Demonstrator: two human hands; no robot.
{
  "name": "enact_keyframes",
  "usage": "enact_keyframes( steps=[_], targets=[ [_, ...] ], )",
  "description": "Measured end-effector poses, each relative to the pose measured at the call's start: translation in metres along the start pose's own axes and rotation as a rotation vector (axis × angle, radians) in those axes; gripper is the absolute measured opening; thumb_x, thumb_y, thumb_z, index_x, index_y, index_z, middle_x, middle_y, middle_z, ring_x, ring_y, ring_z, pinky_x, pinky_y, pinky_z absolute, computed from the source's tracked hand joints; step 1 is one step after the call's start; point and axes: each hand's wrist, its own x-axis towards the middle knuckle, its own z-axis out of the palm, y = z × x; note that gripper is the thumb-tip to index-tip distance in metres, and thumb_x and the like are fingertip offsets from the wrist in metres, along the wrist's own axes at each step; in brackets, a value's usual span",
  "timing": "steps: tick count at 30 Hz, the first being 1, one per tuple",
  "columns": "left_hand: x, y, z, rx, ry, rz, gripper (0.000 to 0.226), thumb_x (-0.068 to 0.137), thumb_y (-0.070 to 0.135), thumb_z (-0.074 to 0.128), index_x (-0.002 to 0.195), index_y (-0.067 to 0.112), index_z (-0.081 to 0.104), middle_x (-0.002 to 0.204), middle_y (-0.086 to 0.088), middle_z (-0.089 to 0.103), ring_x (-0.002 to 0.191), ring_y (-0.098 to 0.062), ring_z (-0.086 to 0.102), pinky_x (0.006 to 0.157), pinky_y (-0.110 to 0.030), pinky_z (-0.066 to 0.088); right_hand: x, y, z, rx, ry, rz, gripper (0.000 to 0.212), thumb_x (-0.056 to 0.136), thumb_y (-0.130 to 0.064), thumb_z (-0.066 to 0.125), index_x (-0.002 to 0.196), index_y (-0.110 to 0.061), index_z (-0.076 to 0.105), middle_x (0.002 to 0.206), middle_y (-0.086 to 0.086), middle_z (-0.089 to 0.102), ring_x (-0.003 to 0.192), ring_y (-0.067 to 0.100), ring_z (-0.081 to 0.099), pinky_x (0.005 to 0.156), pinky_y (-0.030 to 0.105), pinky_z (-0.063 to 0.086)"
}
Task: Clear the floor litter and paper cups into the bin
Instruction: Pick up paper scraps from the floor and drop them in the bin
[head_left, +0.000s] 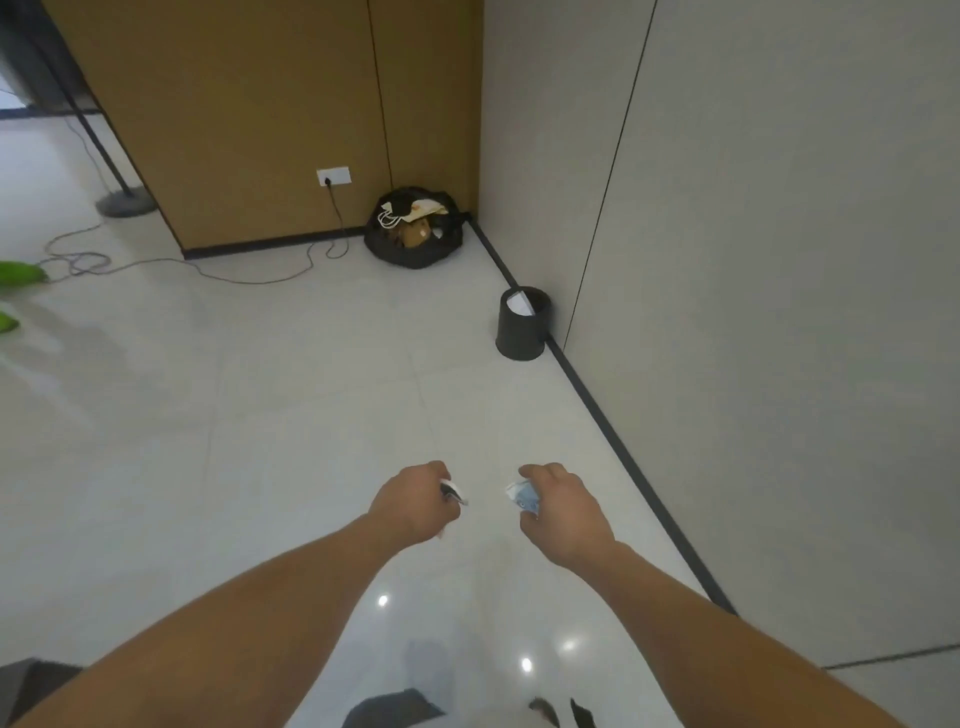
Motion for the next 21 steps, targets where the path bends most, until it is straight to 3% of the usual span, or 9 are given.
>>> enact_keyframes(
  steps=[21],
  targets=[
    [0.448, 0.075, -0.135, 0.006, -0.02, 0.107, 0.023, 0.081, 0.031, 0.06, 0.102, 0.023, 0.058, 0.087, 0.004, 0.062, 0.075, -0.017, 0.059, 0.065, -0.026, 0.047, 0.414, 0.041, -0.118, 0.004, 0.05, 0.127, 0.053, 0.091, -0.025, 0.055, 0.142, -0.025, 0.041, 0.137, 0.001, 0.046, 0.121, 0.023, 0.046, 0.097, 0.03, 0.042]
  ],
)
